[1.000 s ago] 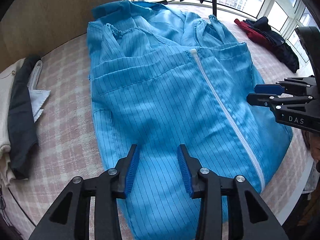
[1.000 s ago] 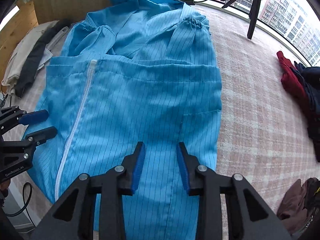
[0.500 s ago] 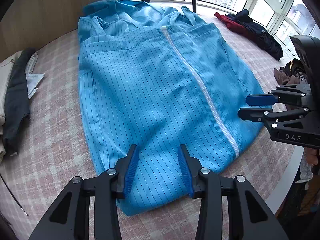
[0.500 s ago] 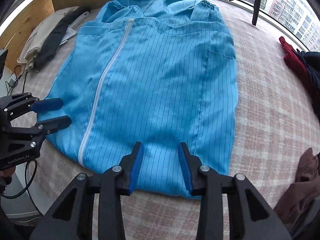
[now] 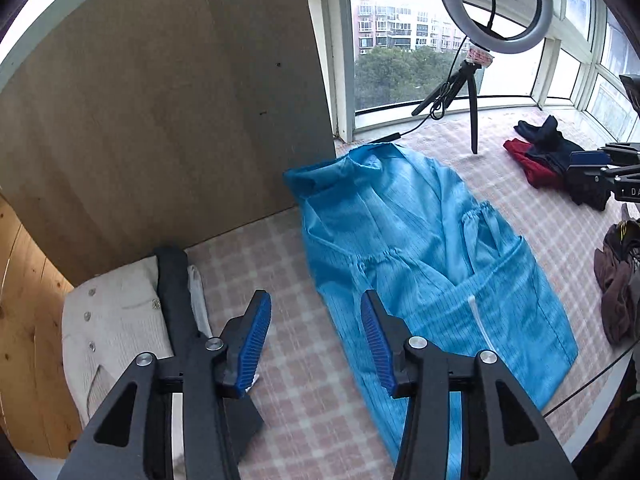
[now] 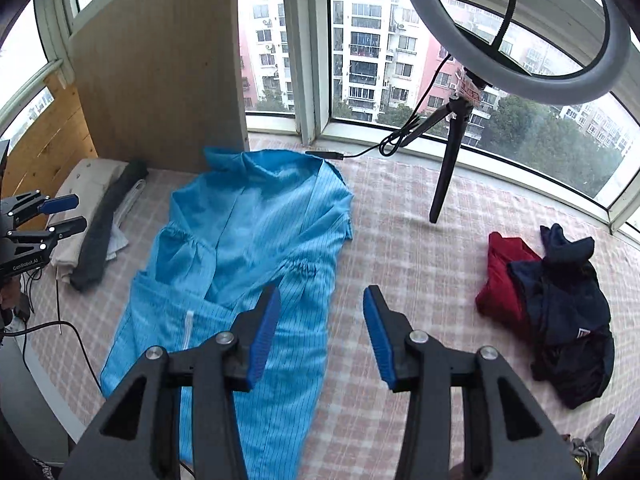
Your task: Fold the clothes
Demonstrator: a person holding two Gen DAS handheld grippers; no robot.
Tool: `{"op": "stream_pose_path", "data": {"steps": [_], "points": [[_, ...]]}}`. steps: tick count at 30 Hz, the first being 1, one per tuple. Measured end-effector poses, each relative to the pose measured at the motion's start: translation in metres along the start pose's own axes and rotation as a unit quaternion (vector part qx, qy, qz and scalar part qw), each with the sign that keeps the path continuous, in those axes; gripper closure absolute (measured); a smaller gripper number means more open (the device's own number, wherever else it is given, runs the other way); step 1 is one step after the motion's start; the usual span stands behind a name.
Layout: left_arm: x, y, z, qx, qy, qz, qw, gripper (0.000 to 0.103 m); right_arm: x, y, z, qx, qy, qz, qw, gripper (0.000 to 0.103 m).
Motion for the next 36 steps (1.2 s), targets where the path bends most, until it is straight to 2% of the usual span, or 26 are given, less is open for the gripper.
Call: {"op": "stream_pose_path", "data": {"steps": [4, 6, 11, 14, 17, 23, 25, 26, 27, 29, 32, 36], "points": [[0.031, 0.053, -0.003, -0.014, 0.009, 0.030, 0.9994, 0.057, 0.032, 0.063, -0.006, 0.021, 0.016, 0.025, 0.999, 0.060], [0.043, 0.080, -0.008, -0.009, 0.025, 0.044, 0.9987, 0.056, 0.045, 0.100, -0.007, 0.031, 0.018, 0.041, 0.999, 0.059], [0.067, 0.143, -0.015, 0.008, 0.058, 0.067, 0.9960, 0.055, 0.074, 0.189, -0.010, 0.003, -0.012, 0.075, 0.997, 0.058], [0.077, 0.167, -0.018, 0.005, 0.066, 0.073, 0.9952, 0.055, 0.089, 0.223, -0.010, 0.018, -0.023, 0.087, 0.996, 0.058], [0.086, 0.181, -0.016, 0.005, 0.061, 0.072, 0.9955, 0.054, 0.100, 0.241, -0.005, 0.043, -0.032, 0.092, 0.994, 0.058], [0.091, 0.195, -0.022, -0.020, 0.046, 0.070, 0.9963, 0.055, 0.109, 0.247, 0.009, 0.087, -0.043, 0.081, 0.992, 0.059], [0.093, 0.196, -0.026, -0.031, 0.045, 0.066, 0.9963, 0.069, 0.110, 0.243, 0.015, 0.100, -0.042, 0.077, 0.991, 0.090], [0.093, 0.196, -0.027, -0.036, 0.044, 0.066, 0.9962, 0.083, 0.111, 0.240, 0.017, 0.106, -0.041, 0.074, 0.991, 0.091], [0.094, 0.196, -0.028, -0.041, 0.042, 0.067, 0.9960, 0.091, 0.112, 0.237, 0.018, 0.109, -0.040, 0.070, 0.991, 0.093], [0.095, 0.192, -0.029, -0.050, 0.040, 0.063, 0.9960, 0.101, 0.114, 0.226, 0.019, 0.113, -0.035, 0.056, 0.991, 0.095], [0.097, 0.171, -0.031, -0.058, 0.044, 0.046, 0.9963, 0.101, 0.122, 0.197, 0.020, 0.120, -0.025, 0.023, 0.992, 0.097], [0.100, 0.123, -0.033, -0.063, 0.054, 0.006, 0.9965, 0.101, 0.127, 0.140, 0.026, 0.127, -0.031, -0.027, 0.991, 0.097]]}}
Point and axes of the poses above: each gripper's, at about its wrist camera, not at the fingertips, and y roughly the way its jaws point, z to its left, x to its top, the point moved 10 cm from there along y, roughly the way its jaws point, and after that the axes turned 4 degrees about z, right-handed, at the moved point
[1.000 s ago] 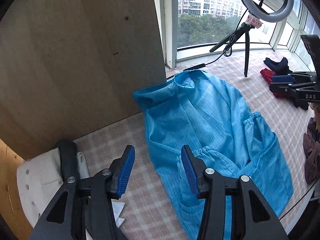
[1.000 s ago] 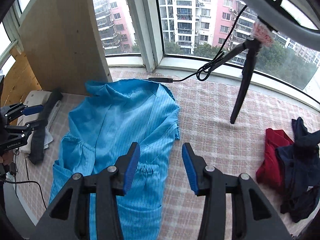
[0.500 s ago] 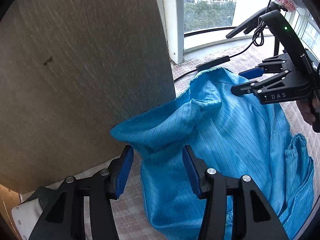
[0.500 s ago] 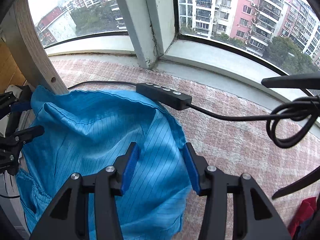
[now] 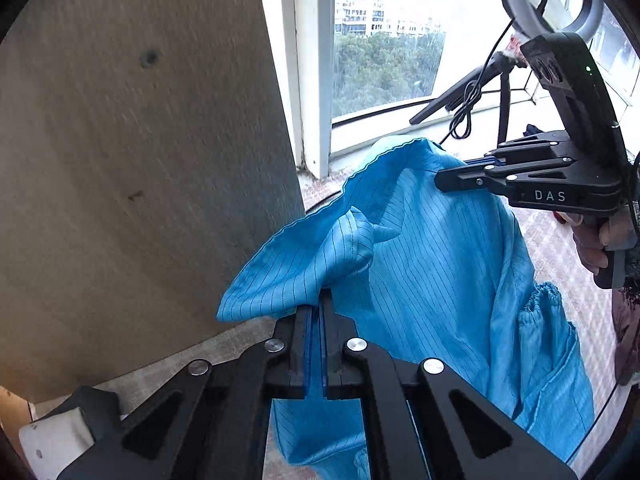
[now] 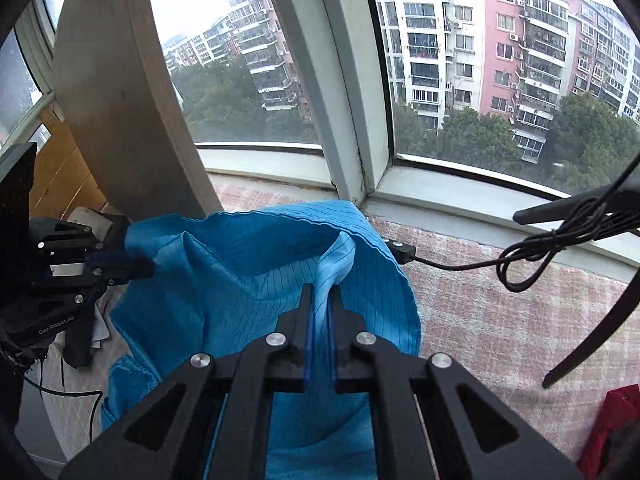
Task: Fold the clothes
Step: 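Grasp the folded coat with both grippers and lift it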
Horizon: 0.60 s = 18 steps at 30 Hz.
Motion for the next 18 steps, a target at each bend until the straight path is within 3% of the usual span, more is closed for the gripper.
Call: {"op": "stream_pose_path", "data": {"steps": [4, 9, 13, 18], "points": [[-0.014, -0.055, -0.008, 0.002, 0.009, -0.030, 0.9995, 0.101, -0.003, -0.057, 0.027, -0.001, -0.018, -0.038, 0.999, 0.097], [-0.048, -0.116, -0.023, -0.002, 0.030, -0.057, 0.9979, 0.101, -0.037, -0.123, 0.060, -0.006, -0.033, -0.083, 0.996, 0.097], [-0.100, -0.145, -0.053, -0.016, 0.036, -0.053, 0.9978, 0.101, -0.094, -0.156, 0.078, -0.018, -0.032, -0.099, 0.994, 0.097], [-0.183, -0.142, -0.096, -0.058, 0.021, -0.010, 0.9980, 0.101, -0.198, -0.165, 0.093, -0.027, -0.006, -0.075, 0.997, 0.098]]}}
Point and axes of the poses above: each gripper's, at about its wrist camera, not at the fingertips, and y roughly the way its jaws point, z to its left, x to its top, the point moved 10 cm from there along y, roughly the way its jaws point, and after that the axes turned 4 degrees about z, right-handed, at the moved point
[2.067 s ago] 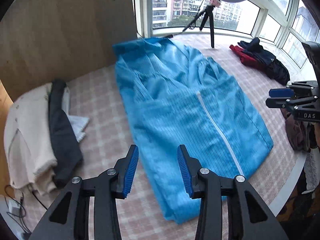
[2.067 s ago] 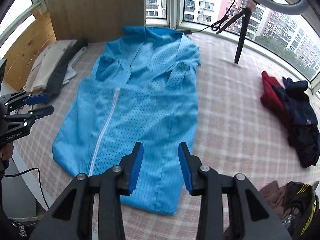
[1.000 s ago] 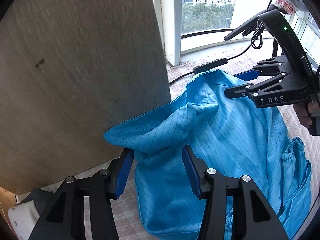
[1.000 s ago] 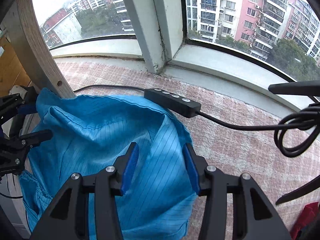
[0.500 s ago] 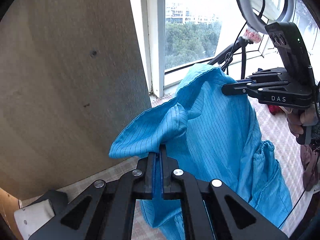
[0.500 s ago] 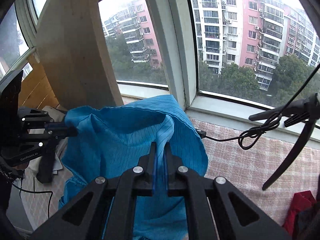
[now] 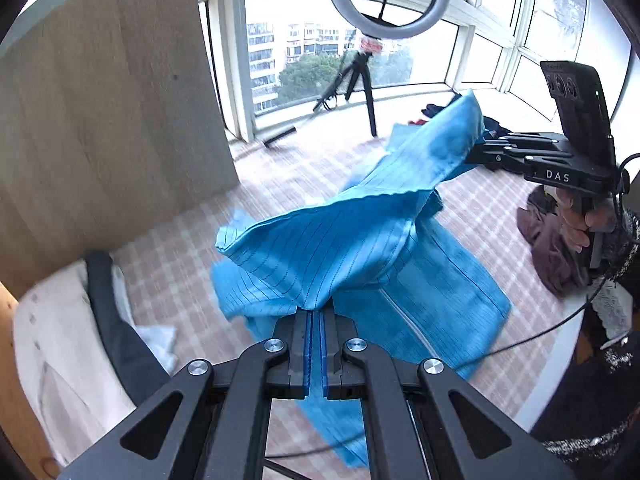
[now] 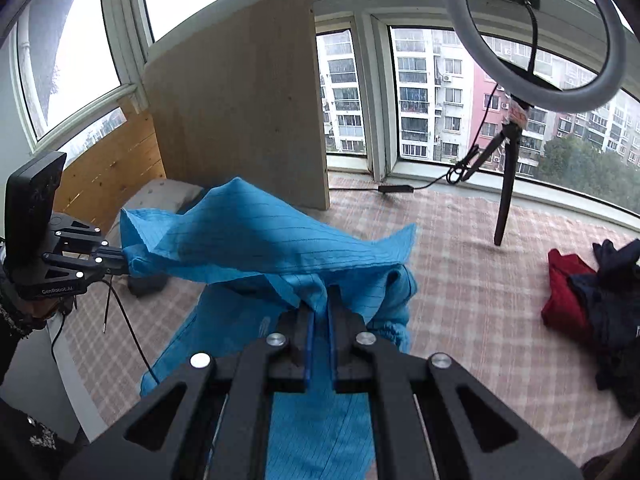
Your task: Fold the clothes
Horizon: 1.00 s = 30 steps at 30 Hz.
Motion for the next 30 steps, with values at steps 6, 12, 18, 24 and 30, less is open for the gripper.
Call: {"op": "stream_pose_path", "data": {"steps": [6, 12, 18, 24, 30], "points": [[-0.099, 0.043, -0.059, -0.041, -0.025, 0.087, 0.9950, 0.101, -0.114, 0.024, 0.006, -0.012, 0.025, 0.094, 0.995, 0.098], [-0.153, 0.053, -0.075, -0.037, -0.024, 0.146, 0.9883, 0.099, -0.165, 0.028, 0.018, -0.009, -0.021, 0.188, 0.982, 0.094], [-0.131, -0.006, -0.043, -0.037, -0.074, 0.091, 0.9924, 0.077, -0.142, -0.033, 0.009, 0.029, -0.003, 0.154, 0.988, 0.058], [-0.098, 0.020, -0.018, -0.042, -0.135, 0.069, 0.9875, 0.071, -0.113, -0.016, -0.030, 0.008, 0.103, 0.109, 0.989, 0.056], [-0.096, 0.062, -0.020, -0.051, -0.131, 0.097, 0.9853, 0.074, -0.113, 0.035, -0.032, 0.055, 0.163, 0.131, 0.976, 0.056]]}}
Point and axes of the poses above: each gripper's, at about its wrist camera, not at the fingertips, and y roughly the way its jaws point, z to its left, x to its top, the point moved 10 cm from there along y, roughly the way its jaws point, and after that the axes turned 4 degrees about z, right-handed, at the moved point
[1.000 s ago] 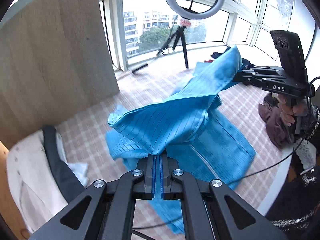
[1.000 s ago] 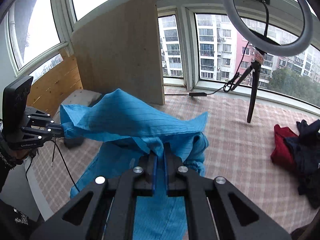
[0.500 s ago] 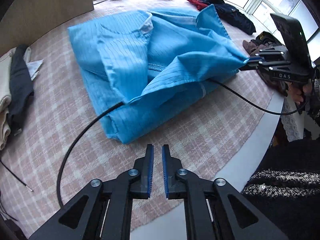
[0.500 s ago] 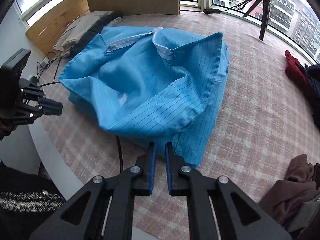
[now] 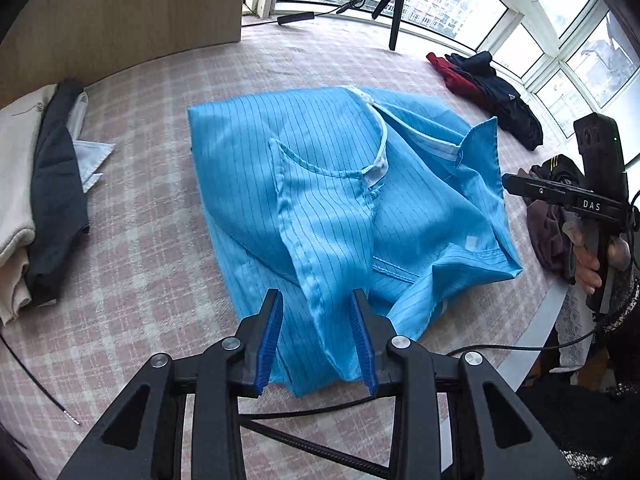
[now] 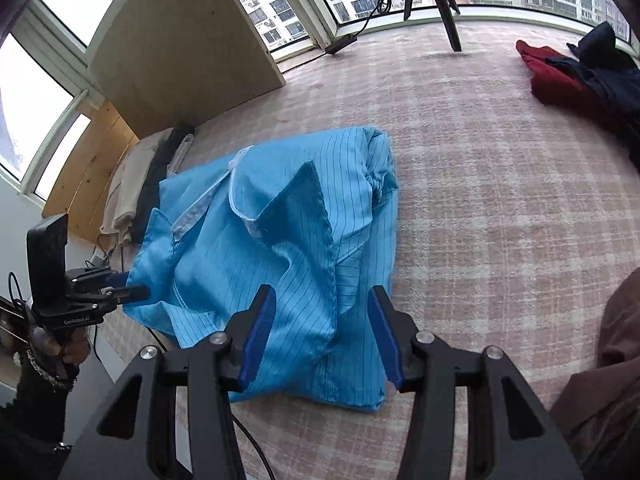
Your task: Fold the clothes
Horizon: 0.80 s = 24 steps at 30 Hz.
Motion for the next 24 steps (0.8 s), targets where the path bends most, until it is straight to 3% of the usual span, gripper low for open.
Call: {"op": "stream_pose_path", "data": {"steps": [1, 2, 3, 4, 10, 13, 15, 18, 19, 21, 24], "points": [[0.001, 0.006, -0.001, -0.004, -0.003, 0.004, 1.0000, 0.079, 0.000, 0.007, 0.000, 0.001, 0.003, 0.006, 1.000, 0.061], [0.000, 0.008, -0.002, -0.007, -0.003, 0.006, 1.0000, 0.097, -0.001, 0.013, 0.003, 0.007, 0.004, 0.012, 1.000, 0.072], [-0.001, 0.004, -0.005, -0.008, 0.001, 0.005, 1.0000, 0.103, -0.003, 0.016, 0.007, 0.017, 0.002, 0.021, 1.000, 0.097], [-0.003, 0.001, -0.008, -0.009, 0.005, 0.004, 0.9999, 0.102, -0.006, 0.016, 0.011, 0.026, -0.003, 0.030, 0.999, 0.098], [-0.031, -0.028, -0.017, 0.017, 0.045, -0.001, 0.9988, 0.103, -0.027, -0.008, 0.027, 0.037, -0.046, 0.050, 0.997, 0.099], [-0.046, -0.008, -0.015, 0.007, 0.040, 0.018, 0.9990, 0.103, -0.037, 0.013, 0.012, 0.008, -0.035, 0.077, 0.996, 0.100], [-0.047, 0.007, -0.009, 0.026, 0.031, 0.031, 0.9987, 0.102, -0.041, 0.023, 0.004, -0.003, -0.028, 0.088, 0.996, 0.100], [-0.043, 0.004, -0.007, 0.012, 0.021, 0.024, 0.9994, 0.102, -0.030, 0.004, 0.009, 0.012, -0.034, 0.061, 0.997, 0.098], [-0.041, -0.001, -0.006, 0.008, 0.019, 0.018, 0.9996, 0.101, -0.025, -0.005, 0.012, 0.019, -0.038, 0.049, 0.998, 0.095], [-0.035, -0.008, 0.001, 0.016, 0.015, 0.009, 0.9997, 0.090, -0.010, -0.021, 0.014, 0.022, -0.041, 0.017, 0.999, 0.089], [-0.027, -0.017, 0.011, 0.033, 0.006, 0.002, 0.9994, 0.088, 0.011, -0.030, 0.020, 0.002, -0.061, -0.012, 0.998, 0.063]]}}
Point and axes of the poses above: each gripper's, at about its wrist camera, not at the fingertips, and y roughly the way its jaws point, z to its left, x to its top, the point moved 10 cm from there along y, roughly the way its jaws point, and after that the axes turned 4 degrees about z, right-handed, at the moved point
